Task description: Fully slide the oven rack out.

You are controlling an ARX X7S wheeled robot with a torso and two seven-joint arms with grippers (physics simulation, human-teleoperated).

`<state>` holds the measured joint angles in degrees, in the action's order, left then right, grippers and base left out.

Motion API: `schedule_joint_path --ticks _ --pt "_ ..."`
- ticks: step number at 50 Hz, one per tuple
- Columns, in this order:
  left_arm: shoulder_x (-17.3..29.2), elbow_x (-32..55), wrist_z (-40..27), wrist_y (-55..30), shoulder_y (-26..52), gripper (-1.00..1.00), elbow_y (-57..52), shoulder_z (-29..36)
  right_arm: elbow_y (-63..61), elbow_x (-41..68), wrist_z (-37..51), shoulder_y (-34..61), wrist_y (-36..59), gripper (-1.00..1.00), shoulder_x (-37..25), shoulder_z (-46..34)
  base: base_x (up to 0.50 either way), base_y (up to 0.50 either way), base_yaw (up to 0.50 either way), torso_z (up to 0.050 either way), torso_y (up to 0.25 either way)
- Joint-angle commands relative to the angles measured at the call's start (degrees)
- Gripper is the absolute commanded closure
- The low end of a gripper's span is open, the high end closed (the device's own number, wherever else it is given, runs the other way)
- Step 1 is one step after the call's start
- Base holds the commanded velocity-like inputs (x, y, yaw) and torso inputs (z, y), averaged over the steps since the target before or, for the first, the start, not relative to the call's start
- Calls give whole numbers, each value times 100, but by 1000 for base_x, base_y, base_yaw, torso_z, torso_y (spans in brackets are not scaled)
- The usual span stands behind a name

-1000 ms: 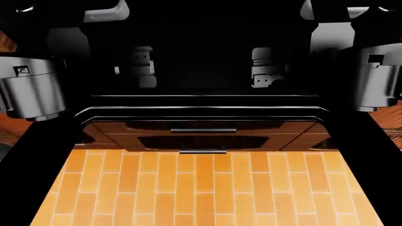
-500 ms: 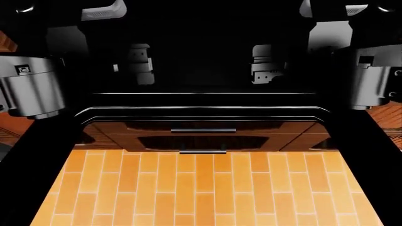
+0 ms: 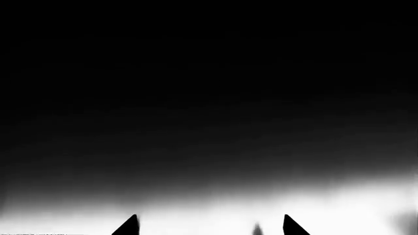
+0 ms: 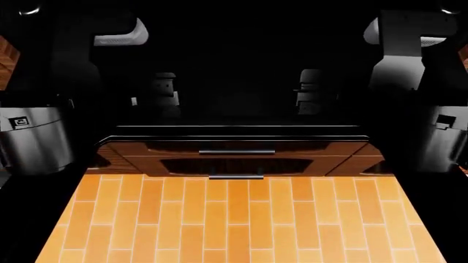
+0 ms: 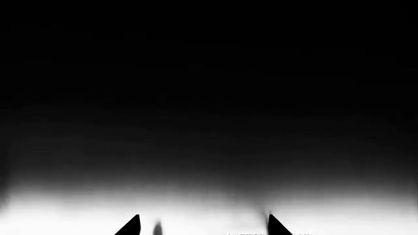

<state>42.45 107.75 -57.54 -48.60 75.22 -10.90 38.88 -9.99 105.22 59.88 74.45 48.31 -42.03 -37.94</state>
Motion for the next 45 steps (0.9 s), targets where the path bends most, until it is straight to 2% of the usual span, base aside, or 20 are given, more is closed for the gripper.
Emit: schedule_joint_path --ticks 1,12,24,34,40,45 --pt "231 790 -231 -724 -1722 -100 1058 1082 254 1014 273 -1745 850 -100 -468 -800 0 0 -3 -14 -25" --pt "544 461 151 -391 -2709 -100 826 1185 -243 921 140 -2619 478 -100 -1022 -723 -7 0 -4 -11 -27" --pt "844 481 182 -384 -3217 -100 641 1341 -740 741 -1 -3409 225 -100 -1471 -772 -7 -1 -7 -13 -29" --pt "904 13 684 169 -4027 -100 609 1377 -926 337 -357 -4287 -312 -100 -1656 -799 -6 -3 -8 -14 -30" --pt "1066 28 739 338 -4402 -100 465 1402 -1241 81 -550 -5102 -890 -100 -1839 -812 -4 -4 -8 -14 -29" --pt "1129 -8 795 415 -4595 -100 366 1432 -1352 -23 -667 -5426 -1101 -100 -1982 -817 -5 -4 -10 -14 -28"
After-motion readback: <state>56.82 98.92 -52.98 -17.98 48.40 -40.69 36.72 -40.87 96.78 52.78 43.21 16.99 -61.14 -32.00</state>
